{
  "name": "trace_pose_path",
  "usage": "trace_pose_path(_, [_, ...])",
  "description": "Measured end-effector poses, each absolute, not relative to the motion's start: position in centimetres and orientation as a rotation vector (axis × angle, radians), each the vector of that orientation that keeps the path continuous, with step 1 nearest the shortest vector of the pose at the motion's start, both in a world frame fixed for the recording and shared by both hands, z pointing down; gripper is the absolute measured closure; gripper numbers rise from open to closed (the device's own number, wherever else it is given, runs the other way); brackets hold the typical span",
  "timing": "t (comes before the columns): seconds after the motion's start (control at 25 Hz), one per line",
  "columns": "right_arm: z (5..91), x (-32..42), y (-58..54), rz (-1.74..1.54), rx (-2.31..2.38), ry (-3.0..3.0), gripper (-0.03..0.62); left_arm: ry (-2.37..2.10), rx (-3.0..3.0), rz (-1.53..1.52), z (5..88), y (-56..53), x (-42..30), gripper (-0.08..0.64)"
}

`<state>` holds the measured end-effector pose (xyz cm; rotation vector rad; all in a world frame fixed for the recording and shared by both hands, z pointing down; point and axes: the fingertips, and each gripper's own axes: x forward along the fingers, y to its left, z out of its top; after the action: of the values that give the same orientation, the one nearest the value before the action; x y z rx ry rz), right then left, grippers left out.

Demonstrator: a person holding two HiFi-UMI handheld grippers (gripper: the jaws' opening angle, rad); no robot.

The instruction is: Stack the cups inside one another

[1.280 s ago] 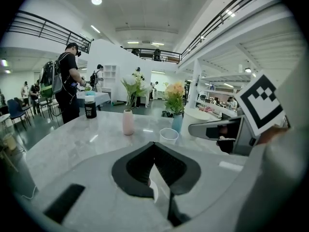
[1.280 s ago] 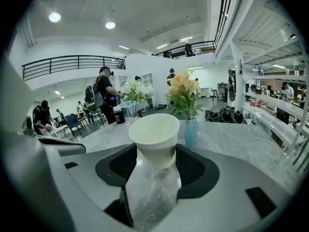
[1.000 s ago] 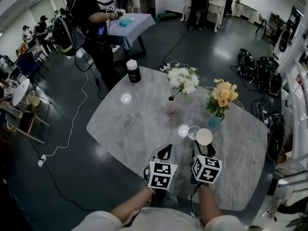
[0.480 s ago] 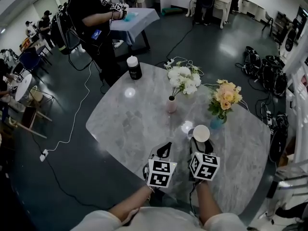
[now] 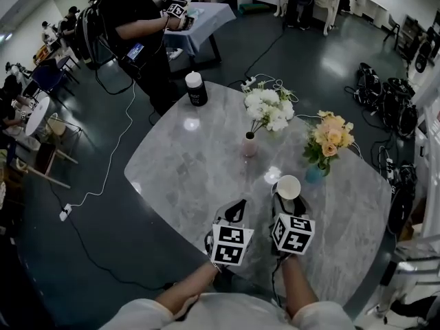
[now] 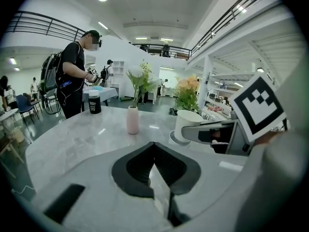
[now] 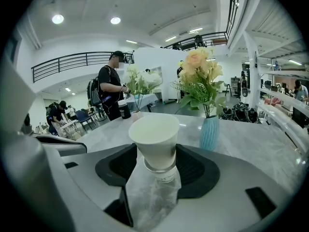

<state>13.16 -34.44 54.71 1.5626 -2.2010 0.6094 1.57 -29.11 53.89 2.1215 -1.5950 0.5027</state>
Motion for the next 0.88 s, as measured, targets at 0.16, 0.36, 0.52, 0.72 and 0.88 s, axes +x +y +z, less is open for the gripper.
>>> trace_pose_path(0.16, [55.0,13.1,-34.7,0.609,1.555,-2.198,0.347,-1.603,2.109,0.509,54.1,-29.1,1.3,0.565])
trace_pose_path(0.36, [55.6,13.0,-34.8,0.616,1.539,-2.196,0.347,-1.606,2.088,0.512,54.6,-29.2,1.1,0.565])
trace_pose_path(0.52, [55.9,12.9,-34.9,0.616,1.530,-2.200,0.347,-1.607,2.083,0.511,54.8,-29.3,1.1,0.565])
trace_pose_path(0.72, [56.4,12.8,-35.0,0.660,1.527,-2.203,0.345,-1.613,2.074,0.516,54.9,-29.2,0.8,0.565])
trace_pose_path(0.88, [56.6,13.0,-34.9,0.677,1.544,-2.193,0.345,-1.612,2.068,0.521,55.2,-29.1,0.5,0.565])
